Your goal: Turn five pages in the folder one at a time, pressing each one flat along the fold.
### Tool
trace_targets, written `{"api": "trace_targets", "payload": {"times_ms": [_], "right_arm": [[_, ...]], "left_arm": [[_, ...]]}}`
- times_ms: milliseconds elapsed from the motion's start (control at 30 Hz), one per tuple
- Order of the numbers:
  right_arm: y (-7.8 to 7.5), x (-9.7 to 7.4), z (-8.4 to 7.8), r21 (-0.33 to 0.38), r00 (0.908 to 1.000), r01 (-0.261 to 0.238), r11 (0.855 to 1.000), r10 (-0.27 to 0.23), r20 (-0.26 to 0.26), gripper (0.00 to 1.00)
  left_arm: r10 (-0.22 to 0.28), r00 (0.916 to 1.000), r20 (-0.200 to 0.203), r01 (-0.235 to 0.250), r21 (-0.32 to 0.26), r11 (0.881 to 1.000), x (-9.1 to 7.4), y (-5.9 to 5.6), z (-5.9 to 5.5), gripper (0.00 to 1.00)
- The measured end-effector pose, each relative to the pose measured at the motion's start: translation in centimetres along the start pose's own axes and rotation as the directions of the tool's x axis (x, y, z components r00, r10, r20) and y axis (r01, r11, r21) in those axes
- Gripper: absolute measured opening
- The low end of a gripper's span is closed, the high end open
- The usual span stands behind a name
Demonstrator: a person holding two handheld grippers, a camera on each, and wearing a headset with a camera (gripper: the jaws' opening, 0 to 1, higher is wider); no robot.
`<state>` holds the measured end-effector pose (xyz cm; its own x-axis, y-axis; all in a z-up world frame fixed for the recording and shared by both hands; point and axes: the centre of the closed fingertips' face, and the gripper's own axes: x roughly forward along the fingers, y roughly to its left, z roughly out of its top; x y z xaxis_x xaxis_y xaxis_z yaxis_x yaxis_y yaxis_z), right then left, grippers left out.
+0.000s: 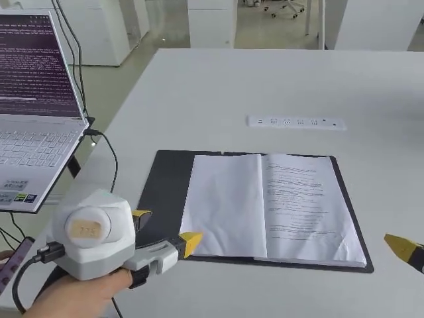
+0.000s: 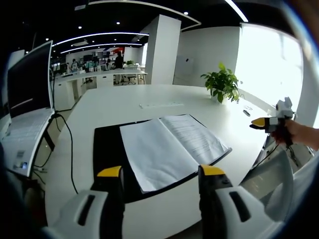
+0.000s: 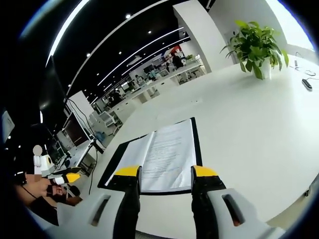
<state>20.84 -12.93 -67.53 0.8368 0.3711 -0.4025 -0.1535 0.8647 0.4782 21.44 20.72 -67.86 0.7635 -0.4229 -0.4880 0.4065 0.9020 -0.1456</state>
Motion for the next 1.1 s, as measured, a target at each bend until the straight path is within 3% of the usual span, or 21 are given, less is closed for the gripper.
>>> {"api": "trace_targets", "payload": {"times_ms": [167, 400, 533, 667, 833, 1100], "right_arm": [[-0.3, 0.1, -0.1, 0.005, 1.0, 0.002, 1.0, -0.002, -0.002, 0.38], [-1.3, 0.1, -0.7, 0.031, 0.9999, 0.008, 0.999, -0.008, -0.012, 0.38], [-1.5, 0.3, -1.4, 0.041, 0.9997, 0.005, 0.999, -0.004, -0.026, 0.38], [-1.4, 0.6, -2.1, 0.041, 0.9993, 0.002, 0.999, -0.001, -0.036, 0.37], [-1.2, 1.3, -3.2, 0.029, 0.9981, -0.008, 1.0, 0.01, -0.061, 0.37], [-1.5, 2.3, -4.3, 0.034, 0.9961, -0.019, 0.999, 0.022, -0.085, 0.36]], "left_arm": [[-0.009, 1.0, -0.004, 0.009, 0.007, 1.0, 0.9, -0.7, 0.2, 0.59], [-0.049, 0.9984, -0.029, 0.05, 0.043, 0.998, 3.7, -2.9, -0.2, 0.59], [-0.091, 0.9943, -0.055, 0.096, 0.086, 0.992, 6.1, -5.2, -0.8, 0.58], [-0.127, 0.9905, -0.052, 0.132, 0.109, 0.985, 8.4, -7.4, -0.9, 0.57], [-0.182, 0.9808, -0.071, 0.191, 0.157, 0.969, 12.3, -11.5, -1.3, 0.57], [-0.234, 0.967, -0.101, 0.25, 0.191, 0.949, 16.2, -15.9, -2.2, 0.56]]}}
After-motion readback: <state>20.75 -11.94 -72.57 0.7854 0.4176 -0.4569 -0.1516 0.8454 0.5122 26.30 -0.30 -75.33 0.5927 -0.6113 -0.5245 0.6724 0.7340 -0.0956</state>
